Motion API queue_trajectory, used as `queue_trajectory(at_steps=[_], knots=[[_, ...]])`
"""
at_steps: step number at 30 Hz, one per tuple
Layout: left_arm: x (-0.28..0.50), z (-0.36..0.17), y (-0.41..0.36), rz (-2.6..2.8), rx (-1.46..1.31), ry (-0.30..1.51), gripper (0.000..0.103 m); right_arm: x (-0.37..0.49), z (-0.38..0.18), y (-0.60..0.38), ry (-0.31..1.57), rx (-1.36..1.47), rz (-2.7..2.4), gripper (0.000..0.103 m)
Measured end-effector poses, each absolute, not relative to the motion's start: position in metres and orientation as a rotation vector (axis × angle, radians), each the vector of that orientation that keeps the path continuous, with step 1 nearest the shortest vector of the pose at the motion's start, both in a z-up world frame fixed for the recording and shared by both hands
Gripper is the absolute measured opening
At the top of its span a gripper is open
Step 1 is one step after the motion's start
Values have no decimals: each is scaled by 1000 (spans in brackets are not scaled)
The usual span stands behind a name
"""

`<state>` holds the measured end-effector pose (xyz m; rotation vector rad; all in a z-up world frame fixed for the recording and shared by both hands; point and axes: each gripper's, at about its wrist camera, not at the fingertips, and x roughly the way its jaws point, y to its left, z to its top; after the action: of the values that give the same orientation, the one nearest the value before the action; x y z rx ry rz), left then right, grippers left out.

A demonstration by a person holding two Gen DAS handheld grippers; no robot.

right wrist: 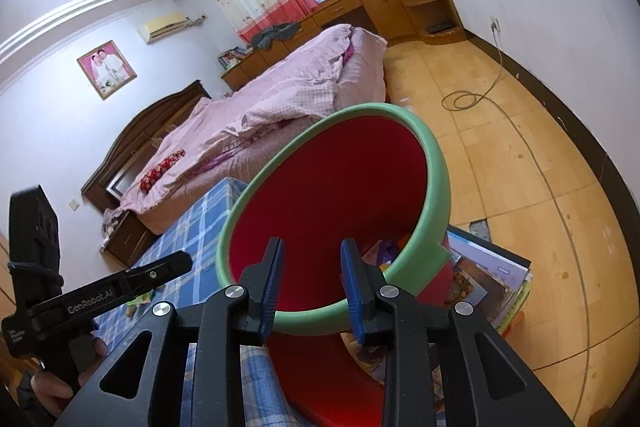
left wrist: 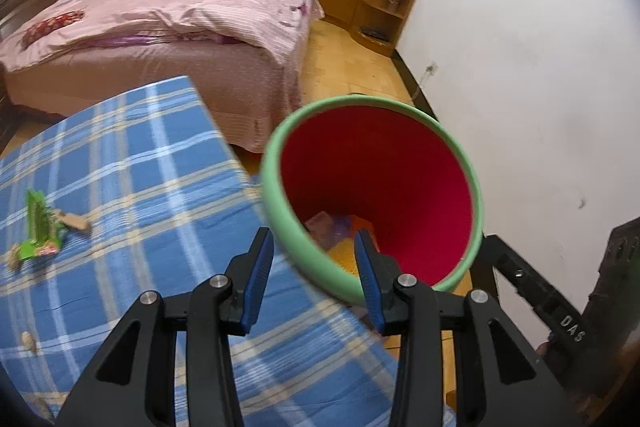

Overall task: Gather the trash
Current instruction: 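Grasp the green mosquito-coil box with the left gripper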

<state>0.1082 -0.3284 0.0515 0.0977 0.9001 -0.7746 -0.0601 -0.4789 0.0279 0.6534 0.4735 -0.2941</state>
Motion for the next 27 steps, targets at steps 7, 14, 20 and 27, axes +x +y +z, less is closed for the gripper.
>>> queue_trajectory(at_steps=[7,14,20,27], knots=[[130,53,-285,-659,82,893,53,-57,37,-468,465,652,-287,35],[160,46,-236,-519,101,904,62,-46,45,-453,455,647,-247,52],[191,34,-204,-427,169,895,63,-34,38,-439,491,639,-209,53],[226,15,-182,-369,183,926,64,-20,27,-431,544,640,-200,53]])
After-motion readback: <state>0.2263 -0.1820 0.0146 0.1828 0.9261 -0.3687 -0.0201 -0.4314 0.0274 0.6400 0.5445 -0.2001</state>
